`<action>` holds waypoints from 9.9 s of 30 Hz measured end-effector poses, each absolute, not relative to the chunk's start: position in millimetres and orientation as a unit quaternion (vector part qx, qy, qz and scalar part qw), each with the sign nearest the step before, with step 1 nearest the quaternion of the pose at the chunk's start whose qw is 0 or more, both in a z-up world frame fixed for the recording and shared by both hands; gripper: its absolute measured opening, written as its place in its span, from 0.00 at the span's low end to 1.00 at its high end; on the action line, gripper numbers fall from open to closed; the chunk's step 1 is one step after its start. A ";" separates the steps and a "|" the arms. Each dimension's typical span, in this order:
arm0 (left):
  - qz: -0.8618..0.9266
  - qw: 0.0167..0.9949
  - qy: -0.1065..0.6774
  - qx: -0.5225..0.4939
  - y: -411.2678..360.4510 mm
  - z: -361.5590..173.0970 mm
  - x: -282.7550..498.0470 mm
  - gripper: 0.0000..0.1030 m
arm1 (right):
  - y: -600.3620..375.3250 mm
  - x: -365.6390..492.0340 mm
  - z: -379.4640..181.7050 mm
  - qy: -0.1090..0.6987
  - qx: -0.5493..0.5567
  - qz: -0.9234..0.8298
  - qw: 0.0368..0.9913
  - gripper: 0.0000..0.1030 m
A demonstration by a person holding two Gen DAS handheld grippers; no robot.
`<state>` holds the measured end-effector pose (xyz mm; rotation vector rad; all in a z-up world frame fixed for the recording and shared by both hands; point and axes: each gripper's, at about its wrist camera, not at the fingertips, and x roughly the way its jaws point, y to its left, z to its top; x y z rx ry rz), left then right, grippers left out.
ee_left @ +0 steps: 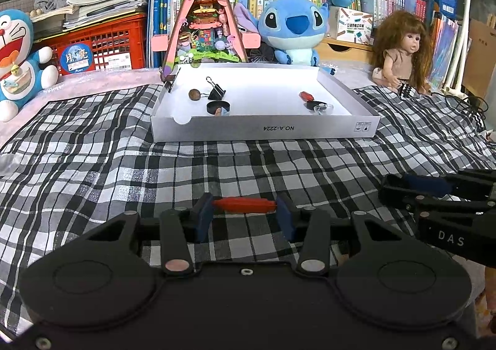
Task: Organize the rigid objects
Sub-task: 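Carry the orange marker and black cap over the white tray with both tools, then open both tools to drop the marker and cap into the tray, then withdraw both tools from the tray back to the last items on the cloth, then grasp the brown ball with the left tool while the right tool grasps another black cap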
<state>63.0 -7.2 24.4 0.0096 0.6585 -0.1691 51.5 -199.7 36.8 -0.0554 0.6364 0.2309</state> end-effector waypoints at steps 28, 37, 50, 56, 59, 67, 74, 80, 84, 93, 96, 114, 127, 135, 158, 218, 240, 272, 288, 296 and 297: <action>-0.078 0.943 0.324 -0.006 -8.8 33.1 79.8 0.40 | -199.9 73.3 37.6 0.331 0.007 0.086 0.940 0.38; -0.073 0.946 0.316 -0.007 -12.4 44.0 100.4 0.40 | -200.3 88.4 44.7 0.329 0.007 0.081 0.941 0.38; -0.068 0.946 0.318 -0.012 -12.2 50.8 131.5 0.40 | -205.3 118.8 54.6 0.336 0.025 0.067 0.939 0.38; -0.064 0.944 0.323 -0.025 -9.8 52.0 150.8 0.40 | -206.3 133.0 56.5 0.342 0.033 0.064 0.937 0.38; -0.065 0.944 0.322 -0.026 -10.0 53.0 157.8 0.40 | -206.4 140.3 58.2 0.342 0.034 0.062 0.937 0.37; -0.094 0.936 0.337 -0.044 -12.0 55.6 182.5 0.40 | -208.3 158.3 60.6 0.348 0.048 0.061 0.934 0.37; -0.104 0.928 0.353 -0.065 -10.3 66.1 216.1 0.40 | -210.3 182.3 68.3 0.353 0.057 0.062 0.932 0.37; -0.102 0.923 0.364 -0.077 -10.8 67.7 246.1 0.40 | -215.1 208.5 80.5 0.363 0.080 0.058 0.927 0.37; -0.093 0.919 0.376 -0.071 -13.2 66.1 269.2 0.40 | -216.9 227.5 83.7 0.373 0.088 0.055 0.922 0.37; -0.102 0.929 0.353 -0.047 -12.6 66.3 309.8 0.41 | -220.3 270.6 80.7 0.394 0.117 0.042 0.910 0.38; -0.100 0.927 0.357 -0.061 -10.8 60.6 320.8 0.41 | -217.9 284.1 76.3 0.399 0.117 0.038 0.908 0.38; -0.067 0.928 0.364 -0.050 -15.2 30.8 353.4 0.41 | -199.3 331.5 46.3 0.409 0.095 0.042 0.907 0.38; -0.058 0.926 0.370 -0.044 -18.7 21.6 359.3 0.41 | -191.6 339.4 34.4 0.412 0.059 0.024 0.909 0.37; -0.051 0.923 0.379 -0.047 -16.3 16.7 362.3 0.41 | -190.8 342.1 31.1 0.416 0.055 0.022 0.907 0.39; -0.056 0.923 0.376 -0.058 -11.5 26.8 340.7 0.57 | -199.8 331.9 39.3 0.407 0.082 0.025 0.909 0.66; -0.138 0.947 0.289 -0.008 -8.2 35.1 62.7 0.79 | -194.9 105.1 55.9 0.296 -0.047 0.144 0.943 0.86; -0.151 0.948 0.279 0.003 -7.5 20.9 7.3 0.80 | -192.1 65.3 39.6 0.287 -0.071 0.149 0.944 0.87; -0.203 0.933 0.298 0.008 -29.7 1.0 -4.9 0.44 | -195.1 62.2 30.6 0.295 -0.074 0.140 0.942 0.87; -0.157 0.939 0.305 -0.008 -11.2 5.0 10.2 0.17 | -187.9 43.9 45.3 0.264 -0.086 0.203 0.939 0.86; -0.133 0.946 0.296 -0.010 -2.1 8.8 14.1 0.17 | -172.6 24.0 38.9 0.290 -0.082 0.245 0.922 0.78; -0.134 0.946 0.296 -0.010 -2.5 8.9 14.2 0.17 | -170.4 21.8 36.2 0.293 -0.085 0.248 0.920 0.78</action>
